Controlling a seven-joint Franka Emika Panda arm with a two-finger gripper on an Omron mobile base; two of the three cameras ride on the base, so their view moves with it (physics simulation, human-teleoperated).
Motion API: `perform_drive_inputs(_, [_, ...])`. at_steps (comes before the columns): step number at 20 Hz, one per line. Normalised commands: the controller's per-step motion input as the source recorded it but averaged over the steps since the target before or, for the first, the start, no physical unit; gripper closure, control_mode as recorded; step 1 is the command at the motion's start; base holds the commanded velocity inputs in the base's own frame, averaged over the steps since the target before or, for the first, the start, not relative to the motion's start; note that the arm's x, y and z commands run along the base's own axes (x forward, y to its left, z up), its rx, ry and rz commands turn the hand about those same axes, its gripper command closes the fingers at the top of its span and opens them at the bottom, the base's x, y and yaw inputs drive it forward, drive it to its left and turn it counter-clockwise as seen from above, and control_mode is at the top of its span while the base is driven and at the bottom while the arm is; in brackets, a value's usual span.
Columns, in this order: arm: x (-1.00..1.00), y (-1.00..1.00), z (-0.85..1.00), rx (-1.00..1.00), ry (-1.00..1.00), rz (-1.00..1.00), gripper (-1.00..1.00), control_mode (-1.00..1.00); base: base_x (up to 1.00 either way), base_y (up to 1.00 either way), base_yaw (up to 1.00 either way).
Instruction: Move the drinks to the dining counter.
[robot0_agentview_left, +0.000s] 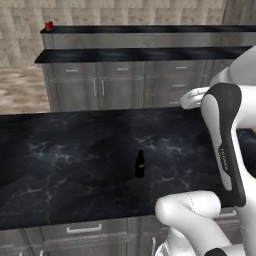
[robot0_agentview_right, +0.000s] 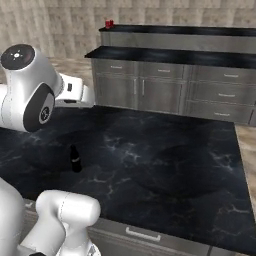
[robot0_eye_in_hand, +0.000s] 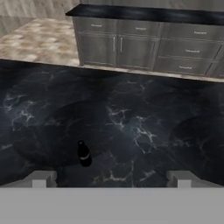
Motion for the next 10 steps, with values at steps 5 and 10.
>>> perform_drive_inputs(5, [0.0,0.0,0.0,0.0,0.0,0.0,-1.0,1.0,0.92,0.05,0.59])
perform_drive_inputs(10, [0.0,0.0,0.0,0.0,0.0,0.0,-1.0,1.0,0.73,0.29,0.06])
